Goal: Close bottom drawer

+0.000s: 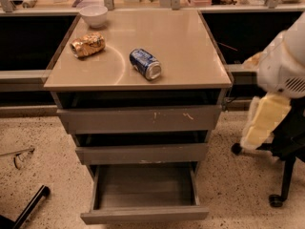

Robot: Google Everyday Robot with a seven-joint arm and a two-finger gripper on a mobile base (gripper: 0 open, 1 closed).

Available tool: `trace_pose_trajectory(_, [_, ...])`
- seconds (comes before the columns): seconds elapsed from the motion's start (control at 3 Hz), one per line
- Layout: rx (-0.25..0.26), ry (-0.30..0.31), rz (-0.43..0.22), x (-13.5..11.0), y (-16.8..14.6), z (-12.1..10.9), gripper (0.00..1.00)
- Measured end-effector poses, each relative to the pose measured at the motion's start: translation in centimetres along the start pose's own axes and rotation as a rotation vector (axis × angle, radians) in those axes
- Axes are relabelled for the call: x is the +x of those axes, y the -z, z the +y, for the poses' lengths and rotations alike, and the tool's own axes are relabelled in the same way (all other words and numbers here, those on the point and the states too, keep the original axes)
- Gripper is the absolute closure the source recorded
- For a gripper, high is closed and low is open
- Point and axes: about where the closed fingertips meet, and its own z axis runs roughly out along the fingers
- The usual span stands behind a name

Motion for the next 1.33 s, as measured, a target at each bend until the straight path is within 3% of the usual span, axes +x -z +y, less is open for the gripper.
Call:
trace_pose_trajectory(0.33, [-0.062,-0.008,-0.051,-0.2,-10.2,4.1,0.00])
trace_pose_trajectory(0.67, [-0.062,-0.008,-0.051,-0.2,-10.3,4.1,0.00])
trace_pose_trajectory(1.0, [-0.113,-0.021,-0.076,1.4,-13.8,5.5,0.00])
trace_pose_trajectory(1.33, [-0.184,-0.071,-0.081,4.9,-21.1,9.3,0.00])
